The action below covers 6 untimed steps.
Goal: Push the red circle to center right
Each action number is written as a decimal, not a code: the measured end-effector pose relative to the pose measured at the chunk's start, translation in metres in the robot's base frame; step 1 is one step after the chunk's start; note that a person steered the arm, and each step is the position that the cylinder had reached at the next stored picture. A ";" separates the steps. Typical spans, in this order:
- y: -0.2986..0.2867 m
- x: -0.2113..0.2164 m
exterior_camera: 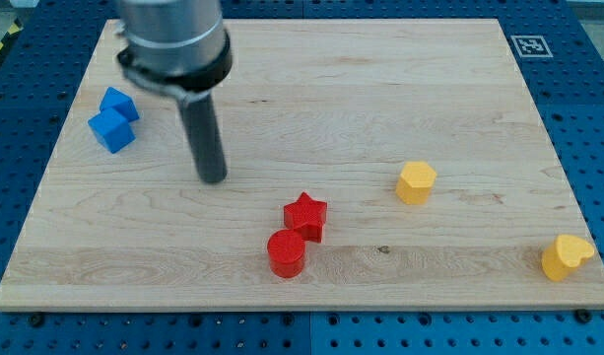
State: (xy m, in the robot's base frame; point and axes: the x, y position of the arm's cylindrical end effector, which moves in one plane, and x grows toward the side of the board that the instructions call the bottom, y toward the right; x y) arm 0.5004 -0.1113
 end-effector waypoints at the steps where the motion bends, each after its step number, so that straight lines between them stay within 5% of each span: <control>1: -0.004 0.065; 6: 0.128 0.104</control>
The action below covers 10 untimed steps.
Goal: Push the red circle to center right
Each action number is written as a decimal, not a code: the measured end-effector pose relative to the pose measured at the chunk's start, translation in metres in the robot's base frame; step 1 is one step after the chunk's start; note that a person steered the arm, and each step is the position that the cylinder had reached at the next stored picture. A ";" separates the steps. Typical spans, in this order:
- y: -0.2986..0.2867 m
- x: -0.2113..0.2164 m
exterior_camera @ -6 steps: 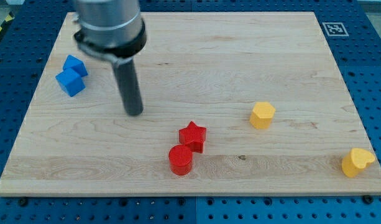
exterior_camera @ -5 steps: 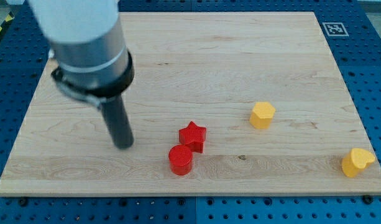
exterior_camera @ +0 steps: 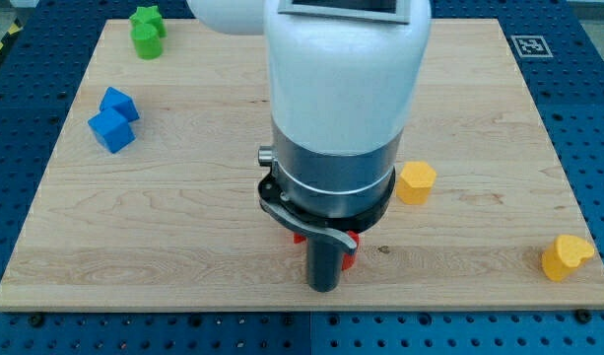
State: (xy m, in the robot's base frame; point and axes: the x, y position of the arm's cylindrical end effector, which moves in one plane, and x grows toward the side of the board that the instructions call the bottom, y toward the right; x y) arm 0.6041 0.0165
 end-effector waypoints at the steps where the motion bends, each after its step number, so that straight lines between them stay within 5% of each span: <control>1: 0.001 -0.002; 4: 0.050 -0.047; 6: 0.049 -0.103; 10: 0.002 -0.129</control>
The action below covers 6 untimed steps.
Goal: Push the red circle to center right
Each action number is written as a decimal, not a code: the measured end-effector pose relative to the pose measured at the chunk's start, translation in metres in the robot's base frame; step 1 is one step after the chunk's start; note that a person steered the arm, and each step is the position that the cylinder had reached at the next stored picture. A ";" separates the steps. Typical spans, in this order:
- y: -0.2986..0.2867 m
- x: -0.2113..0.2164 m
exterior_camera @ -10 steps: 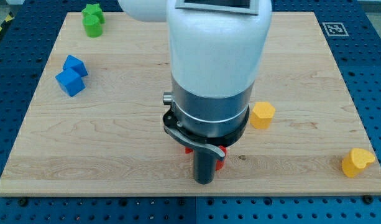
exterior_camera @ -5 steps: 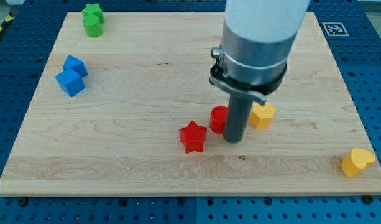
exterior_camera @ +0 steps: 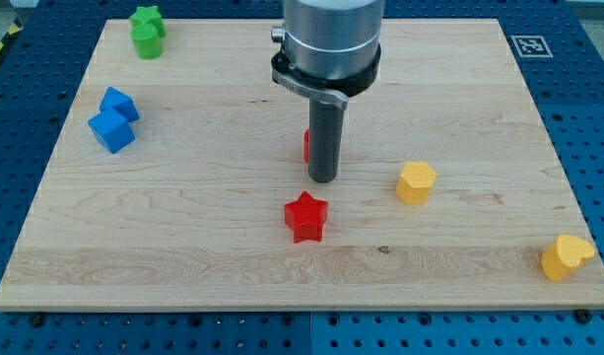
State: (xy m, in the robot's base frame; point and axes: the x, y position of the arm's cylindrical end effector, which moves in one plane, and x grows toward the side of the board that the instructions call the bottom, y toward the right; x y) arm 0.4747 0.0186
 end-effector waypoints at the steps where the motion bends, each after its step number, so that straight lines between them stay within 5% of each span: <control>1: -0.023 0.001; 2: -0.062 -0.006; 6: 0.000 -0.052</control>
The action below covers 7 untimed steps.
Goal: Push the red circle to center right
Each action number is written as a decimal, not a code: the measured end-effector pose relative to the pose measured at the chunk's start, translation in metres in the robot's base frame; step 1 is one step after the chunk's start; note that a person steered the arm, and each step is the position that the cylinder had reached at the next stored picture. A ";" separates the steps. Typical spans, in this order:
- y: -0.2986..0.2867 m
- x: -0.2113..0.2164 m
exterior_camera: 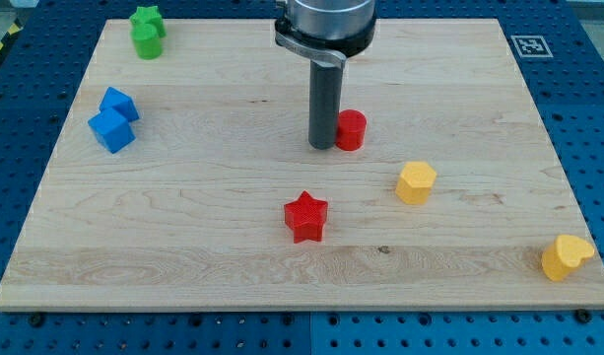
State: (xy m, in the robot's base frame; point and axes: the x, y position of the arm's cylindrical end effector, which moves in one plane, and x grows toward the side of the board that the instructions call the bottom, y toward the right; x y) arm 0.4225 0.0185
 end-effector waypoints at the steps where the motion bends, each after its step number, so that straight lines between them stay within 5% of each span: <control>1: 0.017 -0.004; 4: 0.129 -0.031; 7: 0.131 -0.015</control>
State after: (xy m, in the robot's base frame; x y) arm 0.4080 0.1495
